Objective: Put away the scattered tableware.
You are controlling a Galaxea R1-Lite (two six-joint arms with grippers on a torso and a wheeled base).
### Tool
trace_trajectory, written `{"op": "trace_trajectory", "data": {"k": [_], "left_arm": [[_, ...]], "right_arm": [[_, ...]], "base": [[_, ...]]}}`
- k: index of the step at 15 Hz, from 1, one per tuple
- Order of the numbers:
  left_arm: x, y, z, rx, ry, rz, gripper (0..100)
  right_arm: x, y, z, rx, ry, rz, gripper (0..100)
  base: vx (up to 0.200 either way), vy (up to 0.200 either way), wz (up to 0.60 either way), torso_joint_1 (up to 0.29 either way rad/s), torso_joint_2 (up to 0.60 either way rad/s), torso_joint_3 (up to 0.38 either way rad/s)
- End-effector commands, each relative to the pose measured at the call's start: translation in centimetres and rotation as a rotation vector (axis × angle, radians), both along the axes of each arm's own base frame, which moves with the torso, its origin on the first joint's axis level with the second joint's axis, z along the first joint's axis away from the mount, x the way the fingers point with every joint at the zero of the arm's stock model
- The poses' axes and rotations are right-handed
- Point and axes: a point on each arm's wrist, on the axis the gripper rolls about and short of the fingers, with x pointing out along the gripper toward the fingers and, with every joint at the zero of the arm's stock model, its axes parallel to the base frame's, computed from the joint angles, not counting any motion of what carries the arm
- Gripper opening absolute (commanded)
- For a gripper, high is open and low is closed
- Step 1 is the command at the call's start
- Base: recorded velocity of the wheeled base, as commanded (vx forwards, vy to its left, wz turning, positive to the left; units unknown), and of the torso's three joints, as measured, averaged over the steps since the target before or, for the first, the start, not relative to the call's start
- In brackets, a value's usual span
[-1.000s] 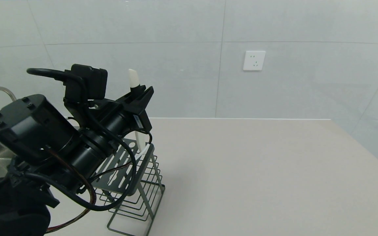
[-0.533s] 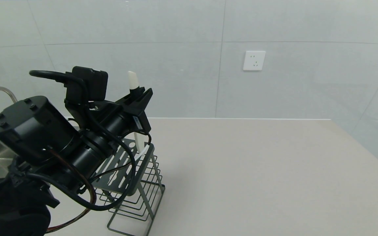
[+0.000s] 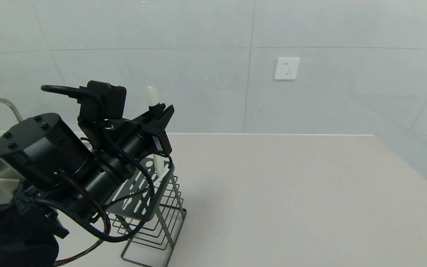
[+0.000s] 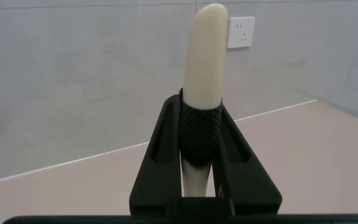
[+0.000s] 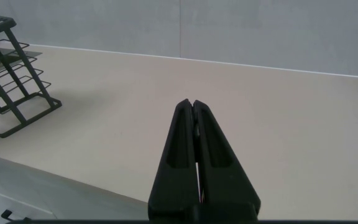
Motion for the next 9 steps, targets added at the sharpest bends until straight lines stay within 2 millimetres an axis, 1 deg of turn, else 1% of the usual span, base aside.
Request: {"op": "trace_trajectory", "data": {"k": [1,6,9], "left_arm": [[0.16,-0.32,-0.42,0.010,0.013,-0.004,0],[0.42,-0.25,-0.73,0.015,0.023,0.005,0],[0.18,-0.07,-1.26,0.026,0.041,0.004,0]], "right_arm": [[0.01,0.00,0.01,0.000,0.001,0.001,0],[0.01,0.00,0.01,0.000,0.001,0.001,0],[0.01,0.00,0.01,0.000,0.001,0.001,0]], "base": [[0.000,0.000,0.00,0.000,0.00,0.000],[0.000,0.000,0.00,0.000,0.00,0.000],[0.000,0.000,0.00,0.000,0.00,0.000]]}}
